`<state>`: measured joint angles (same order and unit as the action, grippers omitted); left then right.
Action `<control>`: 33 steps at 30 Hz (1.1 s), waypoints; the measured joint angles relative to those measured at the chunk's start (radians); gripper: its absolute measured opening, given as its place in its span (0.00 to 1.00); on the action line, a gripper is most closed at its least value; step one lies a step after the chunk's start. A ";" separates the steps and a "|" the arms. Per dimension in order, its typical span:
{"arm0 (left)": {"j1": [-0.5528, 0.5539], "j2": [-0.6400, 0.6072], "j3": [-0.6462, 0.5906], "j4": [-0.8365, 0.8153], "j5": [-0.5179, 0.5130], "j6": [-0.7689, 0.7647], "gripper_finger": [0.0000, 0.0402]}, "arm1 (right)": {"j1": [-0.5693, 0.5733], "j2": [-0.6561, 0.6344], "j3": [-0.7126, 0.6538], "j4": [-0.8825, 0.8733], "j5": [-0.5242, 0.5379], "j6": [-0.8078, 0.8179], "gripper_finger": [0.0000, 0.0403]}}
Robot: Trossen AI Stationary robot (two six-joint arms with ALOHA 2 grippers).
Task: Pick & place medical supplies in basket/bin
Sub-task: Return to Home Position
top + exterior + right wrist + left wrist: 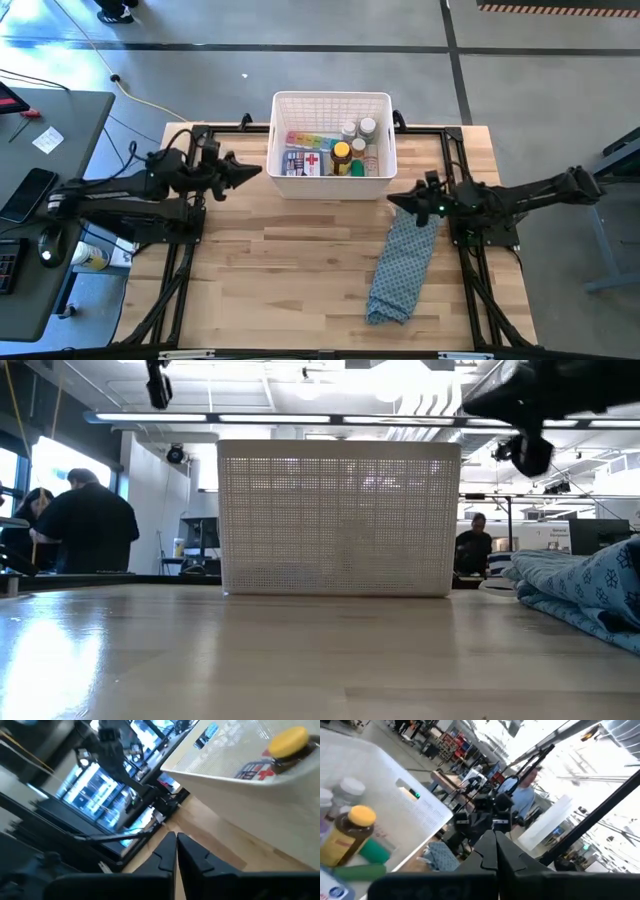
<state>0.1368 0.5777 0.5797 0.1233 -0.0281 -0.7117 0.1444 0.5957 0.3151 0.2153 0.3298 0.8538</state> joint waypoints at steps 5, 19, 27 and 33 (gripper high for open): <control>0.000 -0.055 -0.102 0.002 -0.034 -0.036 0.10 | 0.000 -0.199 -0.130 0.000 0.005 0.037 0.01; 0.000 -0.193 -0.380 0.172 -0.099 -0.170 0.10 | -0.001 -0.545 -0.303 -0.140 0.034 0.064 0.00; 0.000 -0.192 -0.510 0.353 -0.136 -0.222 0.05 | -0.001 -0.563 -0.303 -0.151 0.008 0.032 0.00; 0.000 -0.190 -0.544 0.348 -0.140 -0.273 0.09 | -0.001 -0.563 -0.303 -0.152 0.009 0.010 0.00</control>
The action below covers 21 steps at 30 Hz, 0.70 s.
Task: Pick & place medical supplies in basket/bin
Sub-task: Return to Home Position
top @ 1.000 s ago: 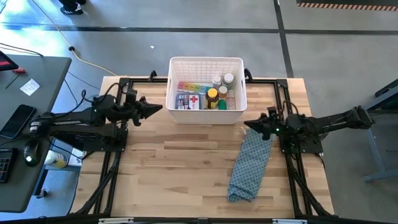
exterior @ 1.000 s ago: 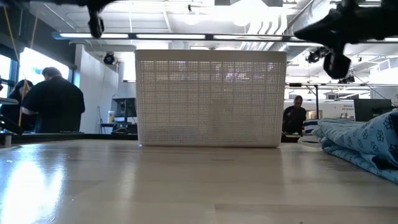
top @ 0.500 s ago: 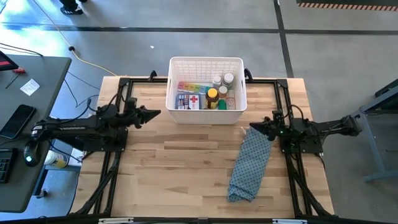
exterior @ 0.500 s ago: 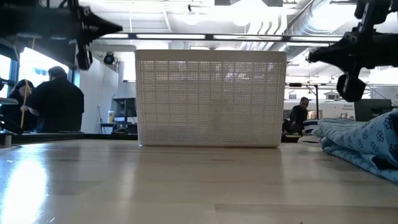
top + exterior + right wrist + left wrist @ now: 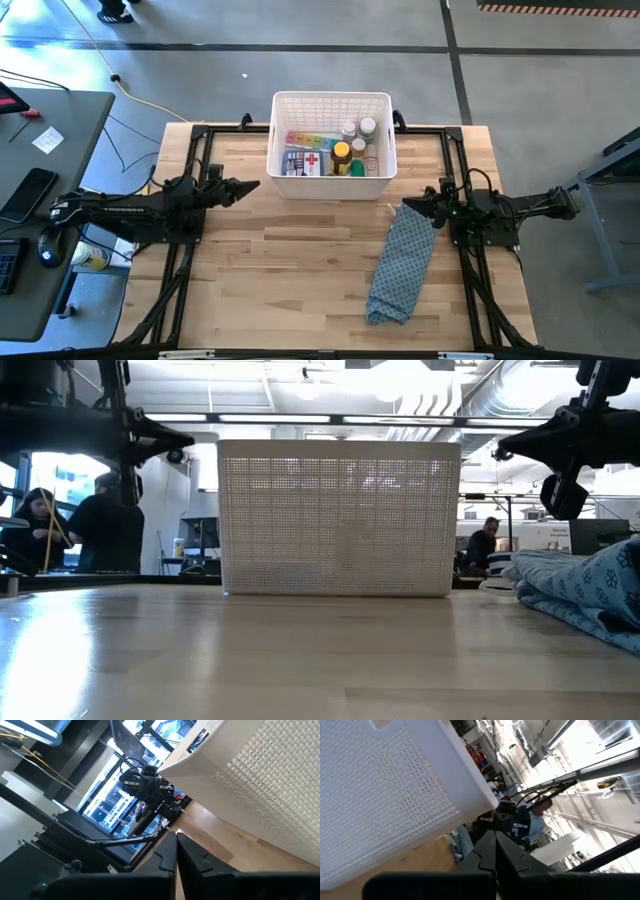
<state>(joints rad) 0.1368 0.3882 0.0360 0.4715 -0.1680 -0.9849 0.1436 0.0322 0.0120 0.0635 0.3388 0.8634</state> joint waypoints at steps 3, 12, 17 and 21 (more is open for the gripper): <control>0.000 0.000 -0.014 0.000 0.000 0.008 0.05 | 0.000 0.000 0.000 -0.002 -0.001 -0.007 0.00; -0.041 0.000 -0.021 -0.060 -0.007 -0.011 0.09 | 0.000 0.000 -0.001 -0.003 -0.007 -0.011 0.00; -0.137 0.000 -0.022 -0.069 -0.057 0.009 0.06 | 0.000 0.000 -0.002 -0.001 -0.009 -0.011 0.00; -0.179 0.000 -0.020 -0.055 -0.060 -0.014 0.07 | 0.000 0.000 -0.002 0.004 -0.006 -0.118 0.01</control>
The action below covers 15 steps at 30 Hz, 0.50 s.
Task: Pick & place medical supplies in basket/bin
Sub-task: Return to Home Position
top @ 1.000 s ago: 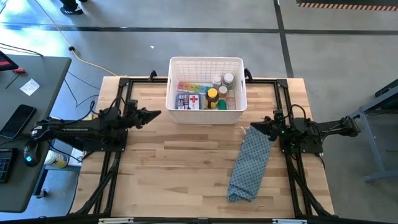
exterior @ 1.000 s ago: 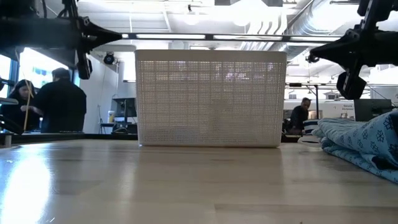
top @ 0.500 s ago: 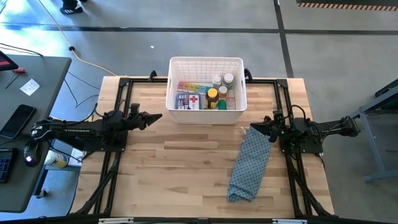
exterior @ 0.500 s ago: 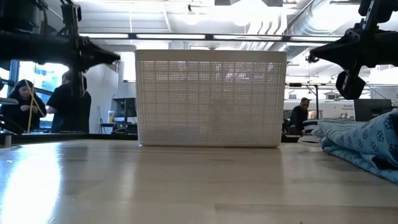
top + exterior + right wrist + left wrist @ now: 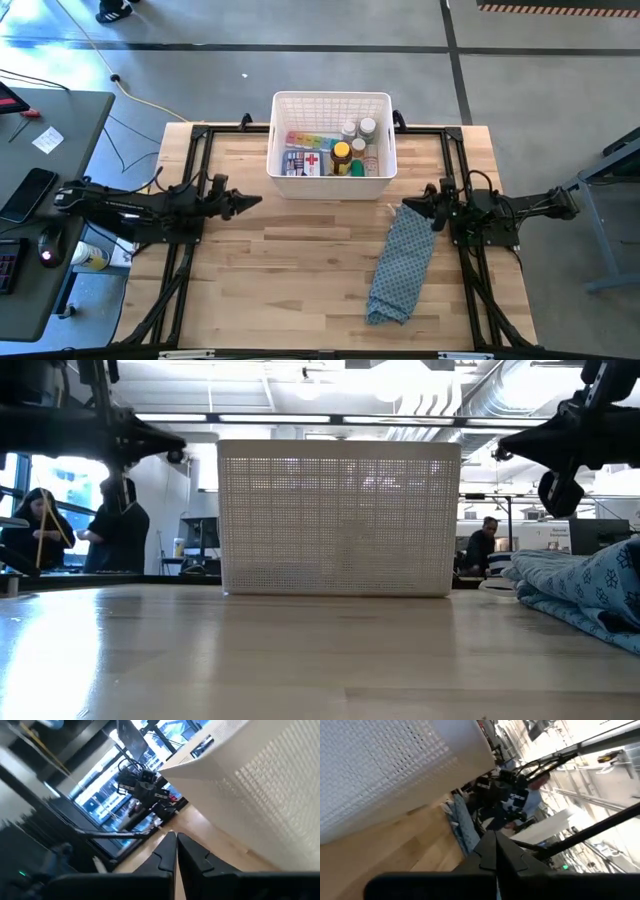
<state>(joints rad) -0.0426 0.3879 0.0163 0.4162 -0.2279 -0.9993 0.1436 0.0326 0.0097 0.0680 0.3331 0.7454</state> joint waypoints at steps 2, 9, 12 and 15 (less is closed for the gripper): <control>-0.006 0.000 0.003 -0.004 -0.001 0.017 0.12 | 0.000 0.000 0.000 0.004 -0.003 -0.069 0.02; -0.004 0.000 0.005 -0.193 -0.039 0.355 0.33 | 0.000 0.000 0.000 -0.015 -0.078 -0.344 0.02; -0.003 0.000 0.006 -0.275 -0.040 0.409 0.36 | 0.000 0.000 0.000 -0.015 -0.078 -0.453 0.01; -0.003 0.000 0.007 -0.350 -0.086 0.452 0.38 | 0.000 0.000 0.000 -0.016 -0.078 -0.518 0.00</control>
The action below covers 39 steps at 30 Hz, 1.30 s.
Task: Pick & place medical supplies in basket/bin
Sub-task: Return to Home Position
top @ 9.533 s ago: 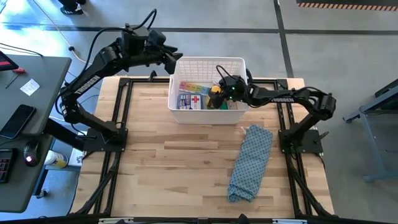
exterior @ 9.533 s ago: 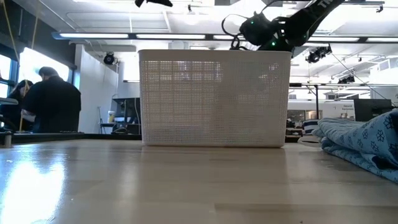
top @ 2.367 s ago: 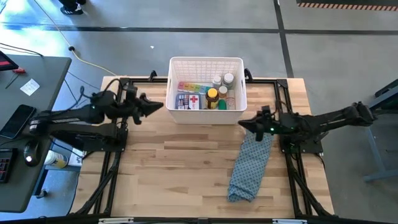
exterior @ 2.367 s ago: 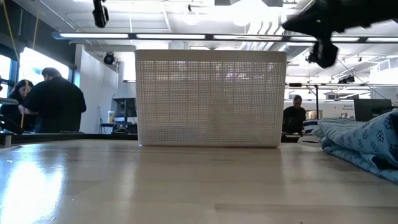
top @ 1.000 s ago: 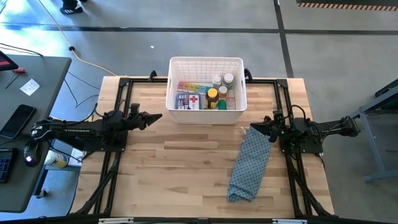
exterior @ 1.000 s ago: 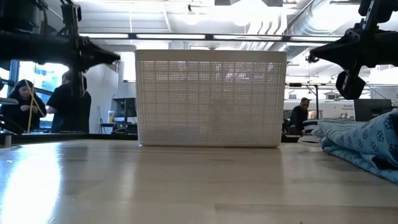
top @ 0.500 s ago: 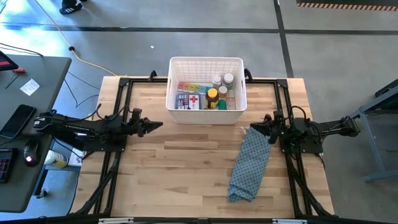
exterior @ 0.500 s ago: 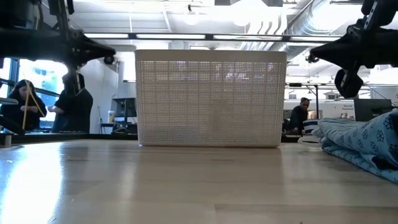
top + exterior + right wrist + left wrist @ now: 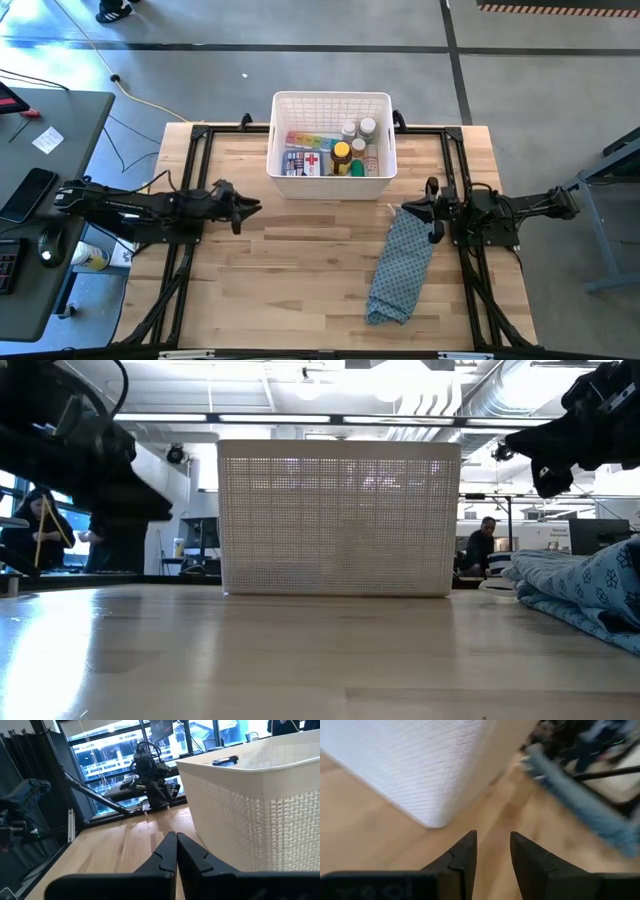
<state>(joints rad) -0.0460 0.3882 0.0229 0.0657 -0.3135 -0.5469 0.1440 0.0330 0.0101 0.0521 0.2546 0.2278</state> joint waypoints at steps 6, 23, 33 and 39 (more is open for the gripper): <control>0.000 0.000 0.002 -0.004 -0.095 0.145 0.37 | 0.000 0.000 0.000 0.001 0.000 -0.003 0.01; 0.000 0.000 0.003 0.098 -0.099 0.541 0.37 | 0.000 0.000 0.000 0.036 0.000 -0.001 0.01; 0.000 0.000 0.003 0.089 -0.099 0.539 0.37 | 0.000 0.000 0.000 0.040 0.000 -0.001 0.01; 0.000 -0.012 0.003 0.081 -0.098 0.539 0.38 | 0.000 0.000 0.000 0.035 0.000 -0.001 0.01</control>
<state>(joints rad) -0.0463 0.3757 0.0257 0.1471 -0.4118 -0.0078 0.1440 0.0334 0.0097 0.0872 0.2550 0.2264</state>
